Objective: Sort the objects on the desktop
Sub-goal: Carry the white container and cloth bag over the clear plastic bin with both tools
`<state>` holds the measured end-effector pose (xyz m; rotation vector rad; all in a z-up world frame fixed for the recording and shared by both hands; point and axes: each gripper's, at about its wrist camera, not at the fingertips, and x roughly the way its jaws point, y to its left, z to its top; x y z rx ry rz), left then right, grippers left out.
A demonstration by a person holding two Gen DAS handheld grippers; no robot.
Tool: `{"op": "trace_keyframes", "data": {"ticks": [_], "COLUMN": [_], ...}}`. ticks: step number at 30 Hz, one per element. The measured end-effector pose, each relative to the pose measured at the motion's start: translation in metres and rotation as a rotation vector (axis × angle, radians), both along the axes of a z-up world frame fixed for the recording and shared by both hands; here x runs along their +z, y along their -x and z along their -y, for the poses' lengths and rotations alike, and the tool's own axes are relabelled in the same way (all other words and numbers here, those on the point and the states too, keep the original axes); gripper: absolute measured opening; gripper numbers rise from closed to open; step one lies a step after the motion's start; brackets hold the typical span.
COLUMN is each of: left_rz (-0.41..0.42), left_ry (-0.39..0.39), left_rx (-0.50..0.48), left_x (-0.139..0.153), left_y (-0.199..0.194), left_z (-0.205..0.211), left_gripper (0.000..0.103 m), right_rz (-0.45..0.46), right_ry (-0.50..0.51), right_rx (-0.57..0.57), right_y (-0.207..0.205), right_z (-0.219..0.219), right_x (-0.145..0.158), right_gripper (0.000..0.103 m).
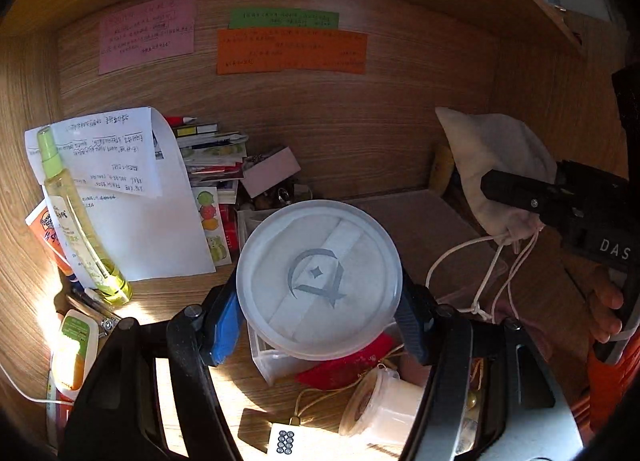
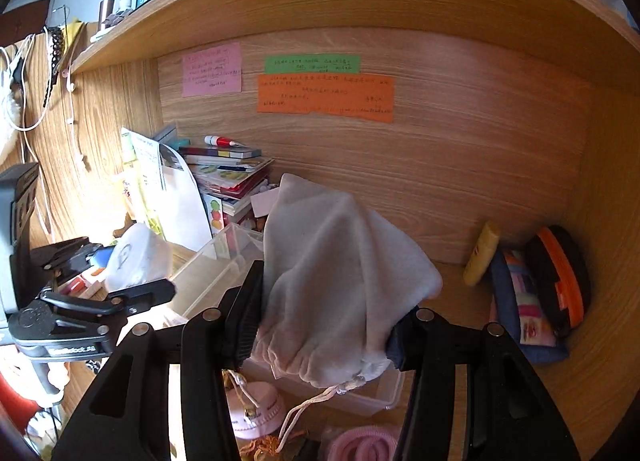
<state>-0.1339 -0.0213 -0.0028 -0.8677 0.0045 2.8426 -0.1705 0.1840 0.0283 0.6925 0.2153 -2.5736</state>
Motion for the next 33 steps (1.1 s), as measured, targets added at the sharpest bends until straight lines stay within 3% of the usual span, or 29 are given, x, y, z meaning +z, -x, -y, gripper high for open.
{"op": "trace_keyframes", "data": {"ticks": [7, 12, 20, 33], "left_rz": [0.038, 0.076, 0.239, 0.357], "left_ry": [0.006, 0.026, 0.05, 0.114], "left_rx": [-0.014, -0.027, -0.077, -0.116], "left_x": [-0.003, -0.01, -0.038, -0.063], "left_y": [0.025, 0.046, 0.089, 0.117], "left_z": [-0.003, -0.004, -0.013, -0.027], "left_gripper": [0.065, 0.065, 0.065, 0.065], "right_rz": [0.018, 0.084, 0.26, 0.336], "right_ry": [-0.021, -0.041, -0.017, -0.035], "right_rx": [-0.014, -0.014, -0.017, -0.032], "right_y": [0.024, 0.047, 0.075, 0.082], "right_z": [0.008, 0.013, 0.007, 0.006], "right_x": [-0.008, -0.031, -0.072, -0.091], "right_gripper": [0.047, 0.047, 0.047, 0.047]}}
